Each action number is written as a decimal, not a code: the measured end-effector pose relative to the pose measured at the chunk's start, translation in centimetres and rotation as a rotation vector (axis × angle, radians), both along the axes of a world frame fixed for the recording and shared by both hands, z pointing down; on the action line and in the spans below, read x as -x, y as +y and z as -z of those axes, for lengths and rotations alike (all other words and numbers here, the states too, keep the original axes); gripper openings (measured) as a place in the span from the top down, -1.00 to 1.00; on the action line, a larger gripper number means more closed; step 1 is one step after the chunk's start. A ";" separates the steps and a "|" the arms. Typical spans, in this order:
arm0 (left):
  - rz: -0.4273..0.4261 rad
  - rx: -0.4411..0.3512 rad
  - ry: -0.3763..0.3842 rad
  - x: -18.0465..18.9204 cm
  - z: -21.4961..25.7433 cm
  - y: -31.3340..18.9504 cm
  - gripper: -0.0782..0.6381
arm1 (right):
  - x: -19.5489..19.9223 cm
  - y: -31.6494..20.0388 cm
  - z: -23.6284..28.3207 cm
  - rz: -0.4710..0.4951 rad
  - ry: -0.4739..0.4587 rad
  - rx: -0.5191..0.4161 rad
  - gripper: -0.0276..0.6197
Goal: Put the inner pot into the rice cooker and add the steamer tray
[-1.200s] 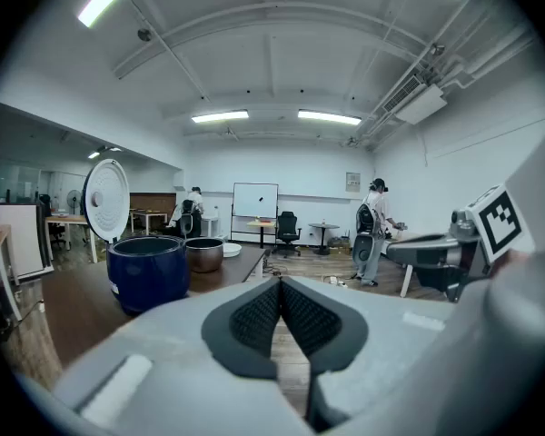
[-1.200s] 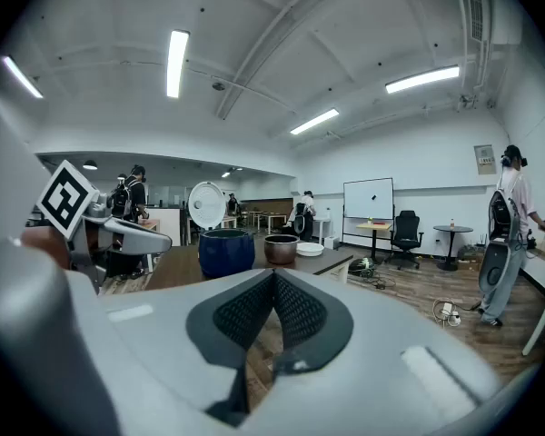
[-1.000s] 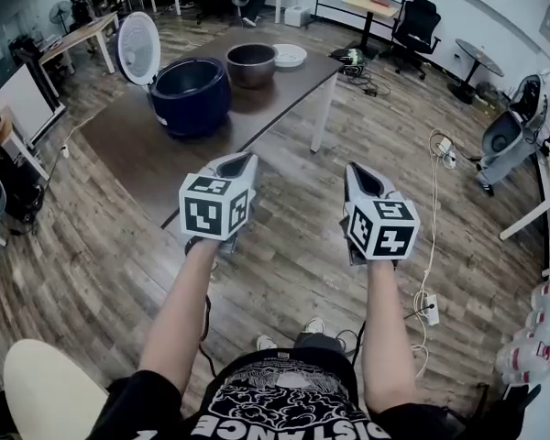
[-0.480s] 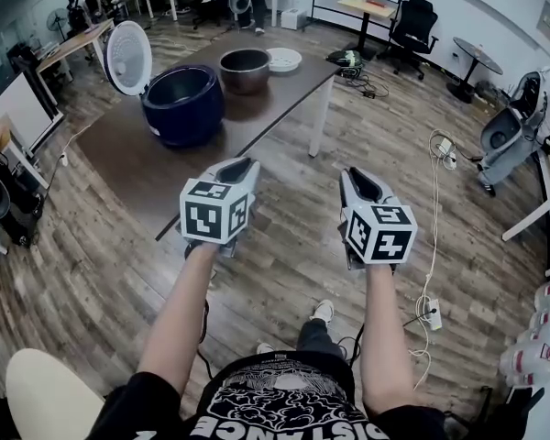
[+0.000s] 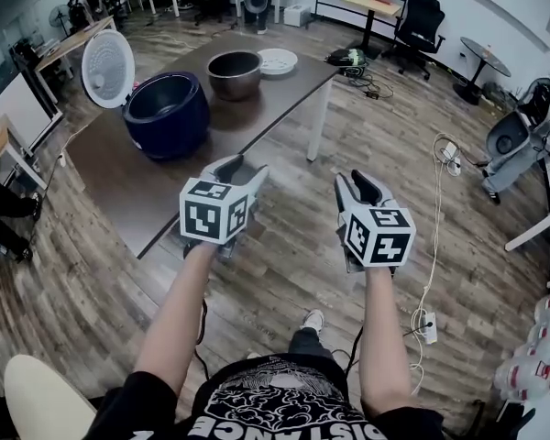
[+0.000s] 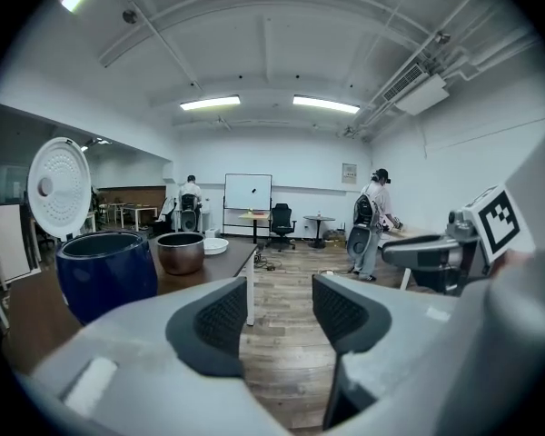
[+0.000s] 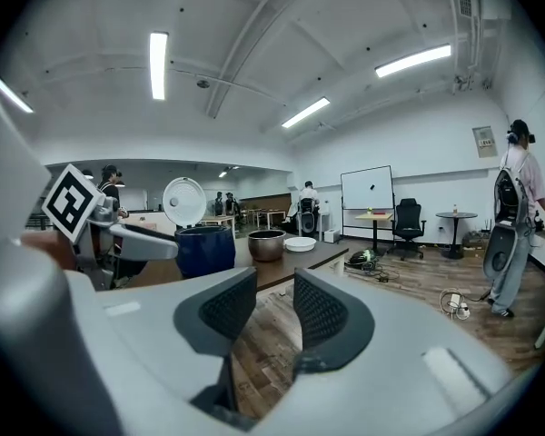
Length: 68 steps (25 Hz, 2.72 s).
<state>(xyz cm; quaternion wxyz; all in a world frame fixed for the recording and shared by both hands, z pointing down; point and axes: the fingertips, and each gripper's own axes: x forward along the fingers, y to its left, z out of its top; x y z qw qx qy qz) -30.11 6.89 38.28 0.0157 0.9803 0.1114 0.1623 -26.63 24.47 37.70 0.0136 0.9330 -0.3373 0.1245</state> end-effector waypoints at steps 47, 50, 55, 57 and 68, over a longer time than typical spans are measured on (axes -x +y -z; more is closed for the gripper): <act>0.200 -0.004 -0.013 -20.4 -0.7 3.5 -0.46 | -24.0 6.7 -0.7 0.100 0.049 0.004 -0.50; 0.205 -0.007 -0.017 -22.7 -0.7 2.0 -0.46 | -26.2 5.2 -0.9 0.107 0.040 0.009 -0.50; 0.222 -0.003 -0.018 -26.2 -0.9 -0.8 -0.46 | -29.6 2.1 -1.2 0.131 0.032 0.030 -0.49; 0.224 -0.003 -0.023 -27.6 -1.0 -2.3 -0.46 | -31.1 0.7 -1.1 0.135 0.030 0.031 -0.49; 0.260 0.003 -0.047 -34.6 -1.1 -11.8 -0.46 | -38.7 -9.6 -0.5 0.185 0.018 0.053 -0.46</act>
